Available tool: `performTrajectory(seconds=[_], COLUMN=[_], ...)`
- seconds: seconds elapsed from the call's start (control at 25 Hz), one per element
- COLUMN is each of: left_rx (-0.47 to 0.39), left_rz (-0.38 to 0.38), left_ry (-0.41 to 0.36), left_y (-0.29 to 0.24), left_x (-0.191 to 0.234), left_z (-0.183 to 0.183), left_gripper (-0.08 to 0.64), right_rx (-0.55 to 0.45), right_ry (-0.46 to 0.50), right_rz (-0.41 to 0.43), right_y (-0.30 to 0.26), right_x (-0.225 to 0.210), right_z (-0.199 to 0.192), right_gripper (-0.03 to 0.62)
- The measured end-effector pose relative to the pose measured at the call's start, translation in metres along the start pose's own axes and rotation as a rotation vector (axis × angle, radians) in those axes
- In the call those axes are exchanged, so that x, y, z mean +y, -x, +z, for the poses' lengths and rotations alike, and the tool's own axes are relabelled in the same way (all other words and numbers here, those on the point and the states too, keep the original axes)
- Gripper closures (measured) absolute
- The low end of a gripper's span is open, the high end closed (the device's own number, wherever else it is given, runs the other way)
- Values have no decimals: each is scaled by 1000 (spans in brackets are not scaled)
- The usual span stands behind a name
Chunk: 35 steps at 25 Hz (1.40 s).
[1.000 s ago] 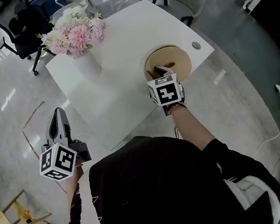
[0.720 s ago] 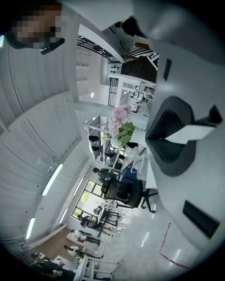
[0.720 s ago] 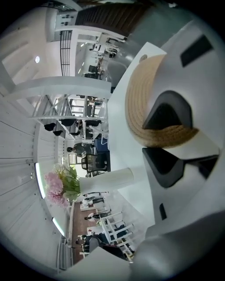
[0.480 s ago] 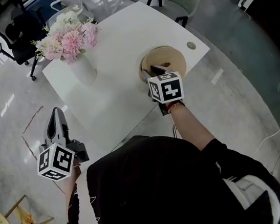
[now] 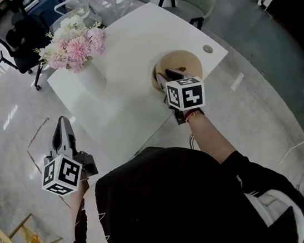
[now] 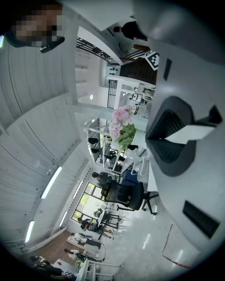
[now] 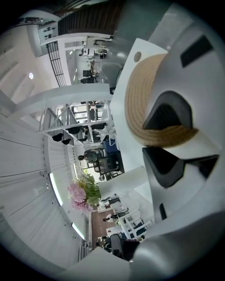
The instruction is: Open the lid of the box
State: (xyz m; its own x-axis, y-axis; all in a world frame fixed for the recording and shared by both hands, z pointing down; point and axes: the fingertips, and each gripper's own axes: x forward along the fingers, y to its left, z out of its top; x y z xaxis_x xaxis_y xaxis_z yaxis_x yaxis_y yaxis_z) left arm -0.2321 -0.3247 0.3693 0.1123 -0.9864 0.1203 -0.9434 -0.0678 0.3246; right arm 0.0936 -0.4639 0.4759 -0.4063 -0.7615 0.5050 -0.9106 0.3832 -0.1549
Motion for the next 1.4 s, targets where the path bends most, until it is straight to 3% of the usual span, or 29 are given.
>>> performTrajectory(seconds=[1.4], left_rx=[9], left_rz=[-66], left_ry=[27], left_y=[2], left_x=[-26], left_z=[-5], left_gripper=[549], right_rx=[-228], right_ry=[-238], right_rz=[-16], right_y=[69], right_x=[-31], right_z=[31], right_gripper=[503])
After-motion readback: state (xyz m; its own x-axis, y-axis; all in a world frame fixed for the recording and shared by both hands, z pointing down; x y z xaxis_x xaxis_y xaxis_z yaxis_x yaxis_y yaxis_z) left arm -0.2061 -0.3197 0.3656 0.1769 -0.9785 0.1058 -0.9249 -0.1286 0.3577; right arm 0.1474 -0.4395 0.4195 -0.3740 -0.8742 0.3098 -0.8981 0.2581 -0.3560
